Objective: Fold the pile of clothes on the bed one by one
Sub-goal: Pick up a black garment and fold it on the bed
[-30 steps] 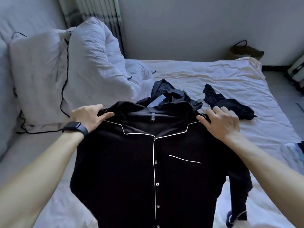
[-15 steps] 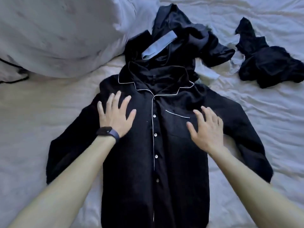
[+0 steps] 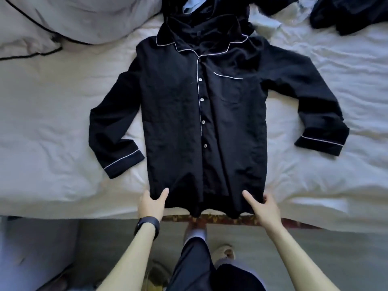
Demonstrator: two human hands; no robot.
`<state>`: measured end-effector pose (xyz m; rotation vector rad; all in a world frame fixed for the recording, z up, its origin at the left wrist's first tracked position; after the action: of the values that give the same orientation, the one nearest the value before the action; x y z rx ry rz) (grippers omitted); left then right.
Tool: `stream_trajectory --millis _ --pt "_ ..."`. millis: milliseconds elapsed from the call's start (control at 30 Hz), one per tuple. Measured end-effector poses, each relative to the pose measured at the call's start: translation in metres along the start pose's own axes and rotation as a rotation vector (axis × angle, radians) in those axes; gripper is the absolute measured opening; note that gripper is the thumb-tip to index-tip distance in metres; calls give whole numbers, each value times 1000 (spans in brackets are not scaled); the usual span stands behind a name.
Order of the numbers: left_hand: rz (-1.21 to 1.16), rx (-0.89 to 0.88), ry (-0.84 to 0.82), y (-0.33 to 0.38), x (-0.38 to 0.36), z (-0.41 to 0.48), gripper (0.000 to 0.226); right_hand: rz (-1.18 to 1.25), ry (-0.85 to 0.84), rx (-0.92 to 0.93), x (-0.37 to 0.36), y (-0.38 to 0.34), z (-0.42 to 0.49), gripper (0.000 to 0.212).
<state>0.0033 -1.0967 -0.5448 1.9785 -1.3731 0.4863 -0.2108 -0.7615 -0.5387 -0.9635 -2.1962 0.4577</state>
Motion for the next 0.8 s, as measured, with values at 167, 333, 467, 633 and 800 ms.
stream_trajectory --millis 167,333,467,633,800 --pt "-124 -97 43 -15 39 0 26 308 167 36 35 37 3 21" --pt "-77 -113 31 -56 81 -1 23 -33 280 26 81 68 -17 26" --pt "3 -85 70 -75 73 2 24 -87 192 -20 62 83 -13 23" --pt "-21 6 135 -93 48 9 30 -67 177 24 43 94 10 38" --pt "-18 -37 79 -95 36 12 38 52 119 56 42 102 11 28"
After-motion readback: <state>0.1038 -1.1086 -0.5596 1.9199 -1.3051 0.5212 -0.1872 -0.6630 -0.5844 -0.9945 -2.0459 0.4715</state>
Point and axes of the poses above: each hand's wrist, its own z-axis towards the middle knuckle, its own x-axis out of the back of the hand, y = z × x, the point moved 9 cm from there along z, towards the middle knuckle, and after that the axes turned 5 degrees about x, right-handed, at the moved point
